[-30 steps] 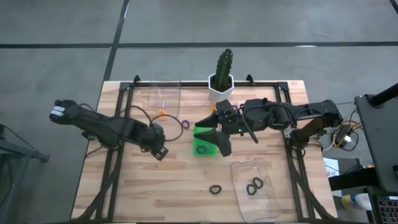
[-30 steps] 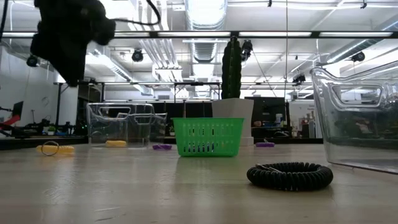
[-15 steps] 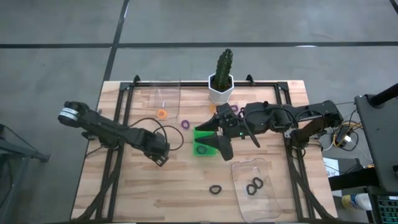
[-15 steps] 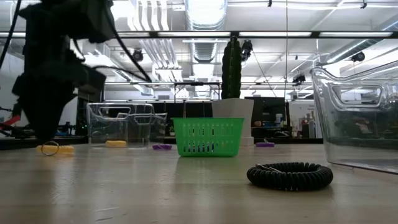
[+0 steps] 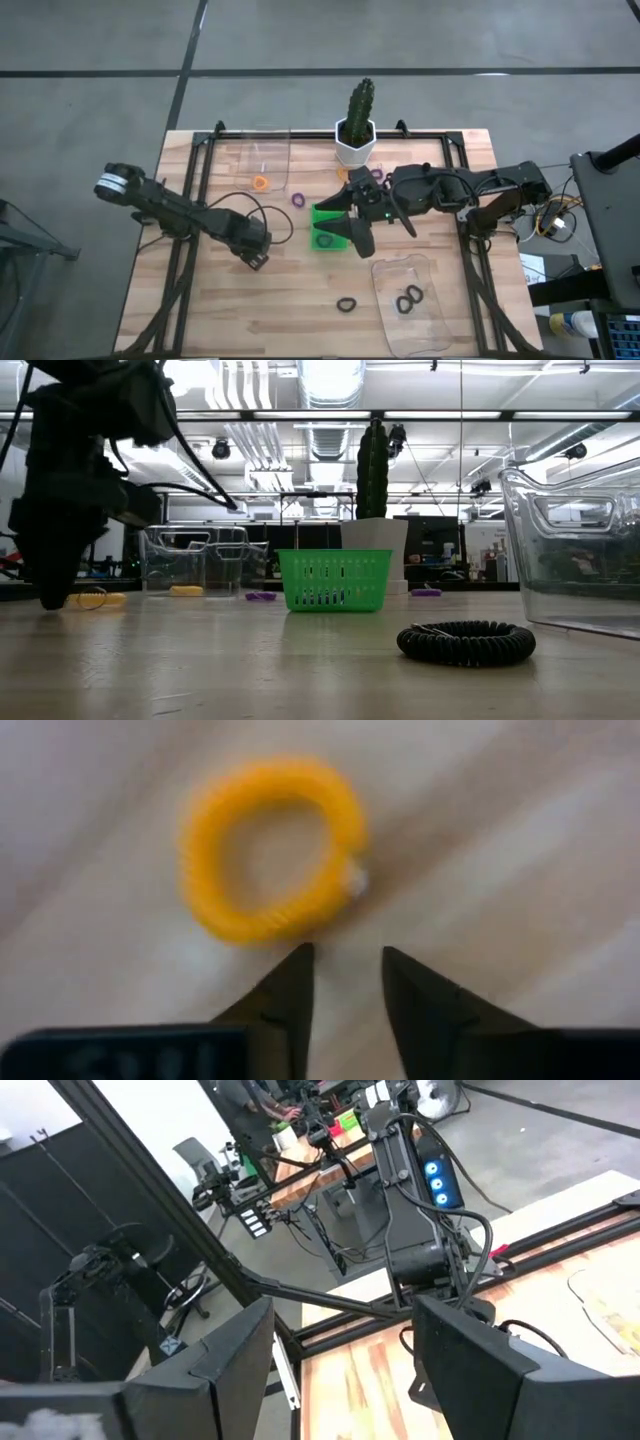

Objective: Sort spring keychains
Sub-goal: Put the left yellow spring keychain into the top transparent bin

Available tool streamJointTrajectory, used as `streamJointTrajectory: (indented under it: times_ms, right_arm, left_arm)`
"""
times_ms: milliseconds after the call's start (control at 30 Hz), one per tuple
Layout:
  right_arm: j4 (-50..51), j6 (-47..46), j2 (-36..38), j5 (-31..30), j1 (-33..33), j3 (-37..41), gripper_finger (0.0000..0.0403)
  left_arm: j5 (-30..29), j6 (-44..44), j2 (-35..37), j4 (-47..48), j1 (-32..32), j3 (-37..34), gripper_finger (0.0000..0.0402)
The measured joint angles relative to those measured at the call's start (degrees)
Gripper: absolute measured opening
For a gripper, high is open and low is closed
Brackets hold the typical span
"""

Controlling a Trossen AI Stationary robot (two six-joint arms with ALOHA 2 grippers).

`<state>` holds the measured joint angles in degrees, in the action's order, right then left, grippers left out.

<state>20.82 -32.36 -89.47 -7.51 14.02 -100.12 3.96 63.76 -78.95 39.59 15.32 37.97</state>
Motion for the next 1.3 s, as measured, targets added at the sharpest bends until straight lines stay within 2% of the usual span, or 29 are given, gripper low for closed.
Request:
streamJointTrajectory:
  times_ms: [133, 233, 433, 600, 800, 933, 1067, 1133, 1200, 1300]
  right_arm:
    - [0.0, 0.0, 0.0, 0.0, 0.0, 0.0, 0.0233]
    - [0.0, 0.0, 0.0, 0.0, 0.0, 0.0, 0.0233]
    - [0.2, 0.0, 0.0, 0.0, 0.0, 0.0, 0.0233]
    - [0.4, 0.0, 0.0, 0.0, 0.0, 0.0, 0.0233]
    - [0.4, 0.0, 0.0, 0.0, 0.0, 0.0, 0.0233]
    - [0.4, 0.0, 0.0, 0.0, 0.0, 0.0, 0.0233]
    - [0.4, -0.4, 0.0, 0.0, 0.0, 0.0, 0.0233]
    - [0.4, -0.4, 0.0, 0.0, 0.0, 0.0, 0.0233]
    - [0.4, -0.4, 0.0, 0.0, 0.0, 0.0, 0.0233]
    - [0.4, -0.4, 0.0, 0.0, 0.0, 0.0, 0.0233]
  left_arm:
    - [-0.2, -2.4, 1.0, -0.1, 1.1, 3.4, 0.0018]
    - [-1.7, -2.8, 1.7, 0.3, 1.4, 6.0, 0.0004]
    - [-7.7, -7.3, 2.5, 5.0, 2.5, 12.0, 0.0000]
    - [-8.1, -9.8, 1.9, 5.4, 1.6, 10.3, 0.0010]
    - [-7.4, -9.8, 1.8, 4.7, 1.5, 5.0, 0.0072]
    - [-7.9, -11.6, 1.8, -0.3, 1.5, 2.3, 0.0117]
    - [-9.2, -11.5, 1.7, -2.1, 0.9, -1.0, 0.0139]
    - [-8.8, -10.4, 1.7, -2.1, 0.6, -2.4, 0.0137]
    - [-8.5, -9.9, 1.8, -2.4, 0.5, -3.1, 0.0117]
    - [-8.0, -9.7, 1.9, -1.8, 0.4, -3.2, 0.0040]
